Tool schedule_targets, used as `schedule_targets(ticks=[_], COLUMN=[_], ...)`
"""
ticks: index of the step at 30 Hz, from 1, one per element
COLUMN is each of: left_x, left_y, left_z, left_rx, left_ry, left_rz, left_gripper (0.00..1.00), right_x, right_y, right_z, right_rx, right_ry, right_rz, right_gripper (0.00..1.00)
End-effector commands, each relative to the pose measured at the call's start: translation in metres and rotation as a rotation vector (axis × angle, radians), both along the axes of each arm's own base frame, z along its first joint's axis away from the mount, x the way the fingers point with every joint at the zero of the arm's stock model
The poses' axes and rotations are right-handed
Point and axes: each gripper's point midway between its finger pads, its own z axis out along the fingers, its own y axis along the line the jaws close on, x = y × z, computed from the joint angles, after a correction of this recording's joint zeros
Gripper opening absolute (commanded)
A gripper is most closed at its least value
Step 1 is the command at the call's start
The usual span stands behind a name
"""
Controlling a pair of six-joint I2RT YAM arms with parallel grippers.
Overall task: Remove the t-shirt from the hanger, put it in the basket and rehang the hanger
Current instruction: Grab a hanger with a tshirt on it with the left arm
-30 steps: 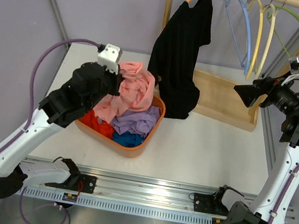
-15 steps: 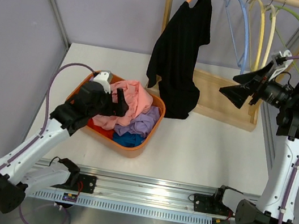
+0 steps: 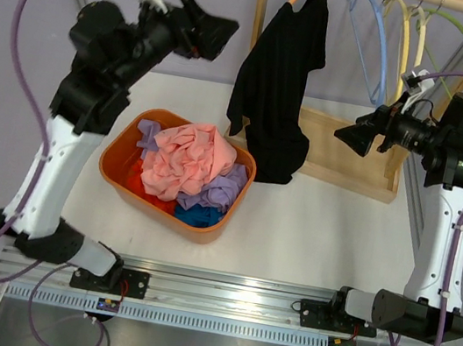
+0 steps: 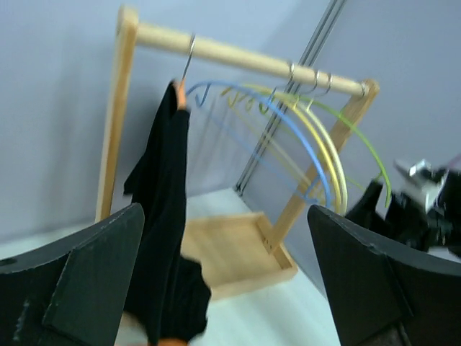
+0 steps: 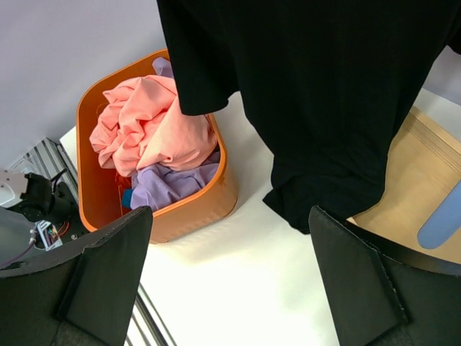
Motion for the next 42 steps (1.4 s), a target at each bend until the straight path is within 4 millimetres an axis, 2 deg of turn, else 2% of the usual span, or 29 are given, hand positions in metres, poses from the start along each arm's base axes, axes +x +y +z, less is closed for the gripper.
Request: schedule_targets(ticks=[1, 2, 4, 6, 9, 12, 19, 20, 22, 23, 25, 26, 28, 29, 30, 34, 35, 37, 42], left_x=[0.062, 0.083, 0.101, 0.124, 0.148, 0.160, 0.167, 0.167, 0.172, 0.173, 0.175, 0.177, 0.177, 0.176, 0.174, 0.158, 0.149, 0.137, 0.117], left_y=[-0.044, -0.053, -0.062, -0.072, -0.079, -0.088, -0.096, -0.099, -0.099, -0.101, -0.103, -0.104, -0.106, -0.106, -0.106, -0.115, -0.120, -0.122, -0.114], left_z=[-0.024, -0.022, -0.020, -0.030, -0.045, -0.057, -0.067, -0.067, -0.067, -0.068, -0.069, -0.075, -0.077, -0.075, -0.072, -0.046, -0.032, -0.015, 0.028], left_rx=[0.083, 0.074, 0.057, 0.045, 0.068, 0.074, 0.101, 0.105, 0.111, 0.117, 0.147, 0.164, 0.187, 0.190, 0.190, 0.149, 0.122, 0.086, -0.029], left_ry=[0.050, 0.042, 0.015, 0.009, -0.006, -0.002, -0.020, -0.028, -0.042, -0.048, -0.061, -0.055, -0.062, -0.069, -0.080, -0.156, -0.210, -0.255, -0.340], left_rz=[-0.061, -0.052, -0.049, -0.026, 0.046, 0.057, 0.075, 0.075, 0.106, 0.109, 0.123, 0.126, 0.131, 0.128, 0.127, 0.058, 0.008, -0.021, -0.033], left_gripper=[0.99, 0.99, 0.96, 0.93, 0.93, 0.91, 0.77, 0.70, 0.62, 0.53, 0.43, 0.31, 0.19, 0.05, 0.00, 0.00, 0.00, 0.00, 0.00], right_x=[-0.003, -0.006, -0.007, -0.011, -0.013, -0.013, -0.010, -0.011, -0.011, -0.011, -0.011, -0.012, -0.013, -0.013, -0.013, -0.013, -0.013, -0.011, -0.012], right_y=[0.000, 0.001, 0.001, 0.002, 0.002, 0.002, 0.002, 0.002, 0.002, 0.002, 0.002, 0.002, 0.002, 0.002, 0.002, 0.002, 0.002, 0.002, 0.002], right_z=[0.004, 0.005, -0.001, -0.002, -0.009, -0.010, -0.015, -0.015, -0.016, -0.016, -0.017, -0.017, -0.017, -0.019, -0.020, -0.018, -0.018, -0.016, -0.013], right_rx=[-0.024, -0.024, -0.020, -0.021, -0.020, -0.017, -0.007, -0.005, -0.003, -0.002, -0.003, -0.003, -0.004, -0.005, -0.004, -0.004, -0.004, -0.005, -0.005], right_ry=[-0.033, -0.038, -0.030, -0.034, -0.017, -0.012, 0.006, 0.010, 0.012, 0.014, 0.017, 0.015, 0.014, 0.014, 0.016, 0.006, 0.004, -0.002, -0.015], right_rz=[-0.004, -0.005, -0.004, -0.006, -0.005, -0.003, -0.009, -0.007, -0.009, -0.009, -0.012, -0.012, -0.014, -0.015, -0.015, -0.014, -0.014, -0.014, -0.017], right_gripper=[0.96, 0.96, 0.96, 0.96, 0.96, 0.96, 0.96, 0.96, 0.96, 0.96, 0.96, 0.96, 0.96, 0.96, 0.96, 0.96, 0.96, 0.96, 0.96])
